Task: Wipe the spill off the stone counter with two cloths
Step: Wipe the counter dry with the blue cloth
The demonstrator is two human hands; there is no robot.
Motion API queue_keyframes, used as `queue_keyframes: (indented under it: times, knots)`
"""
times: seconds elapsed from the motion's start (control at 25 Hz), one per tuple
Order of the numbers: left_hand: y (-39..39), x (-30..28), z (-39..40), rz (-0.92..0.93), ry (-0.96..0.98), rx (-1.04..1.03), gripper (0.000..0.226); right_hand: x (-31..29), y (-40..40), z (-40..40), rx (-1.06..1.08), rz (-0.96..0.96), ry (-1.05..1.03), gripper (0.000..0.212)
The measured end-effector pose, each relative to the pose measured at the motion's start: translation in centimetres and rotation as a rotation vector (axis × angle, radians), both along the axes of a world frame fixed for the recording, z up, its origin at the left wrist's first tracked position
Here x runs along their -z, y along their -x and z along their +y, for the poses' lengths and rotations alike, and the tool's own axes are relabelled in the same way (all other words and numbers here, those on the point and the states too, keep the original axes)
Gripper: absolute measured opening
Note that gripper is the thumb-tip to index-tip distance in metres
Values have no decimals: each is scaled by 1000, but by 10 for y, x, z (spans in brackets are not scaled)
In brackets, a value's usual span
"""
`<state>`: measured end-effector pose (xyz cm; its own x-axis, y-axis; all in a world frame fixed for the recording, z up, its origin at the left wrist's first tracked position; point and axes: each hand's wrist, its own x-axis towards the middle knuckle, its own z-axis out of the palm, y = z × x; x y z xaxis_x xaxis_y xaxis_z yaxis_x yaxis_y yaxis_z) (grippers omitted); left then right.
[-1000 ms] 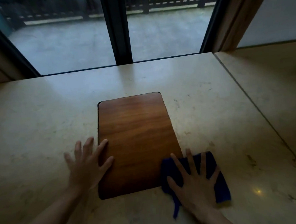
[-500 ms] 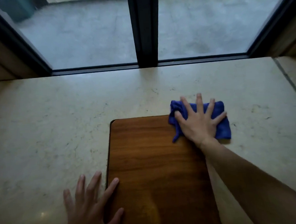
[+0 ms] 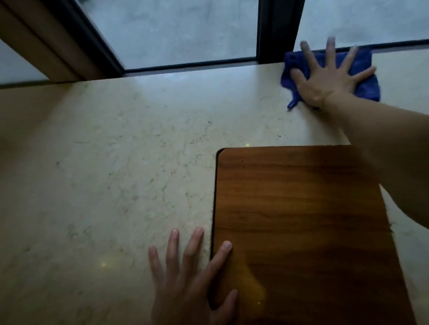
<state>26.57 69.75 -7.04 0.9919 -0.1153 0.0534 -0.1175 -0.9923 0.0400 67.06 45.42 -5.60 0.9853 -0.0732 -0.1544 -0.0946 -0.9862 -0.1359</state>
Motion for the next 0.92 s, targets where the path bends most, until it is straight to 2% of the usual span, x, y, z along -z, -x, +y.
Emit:
queue_keyframes:
  times: [0.12, 0.32, 0.56, 0.72, 0.8, 0.92]
  knots:
    - [3, -5, 0, 81, 24, -18, 81, 0, 49, 12, -80, -10, 8, 71]
    - [3, -8, 2, 127, 13, -27, 75, -5, 174, 12, -163, 50, 37, 65]
    - [9, -11, 2, 152, -3, -45, 74, -1, 419, 3, -146, -11, 76, 60]
    - [41, -25, 36, 214, -76, 131, 82, 3, 579, -1, -54, 42, 81, 59]
    - [63, -26, 66, 252, -63, 148, 82, 2, 641, 8, -8, 77, 99, 61]
    - [76, -29, 109, 325, -43, 53, 76, 4, 705, 36, 27, 151, 117, 62]
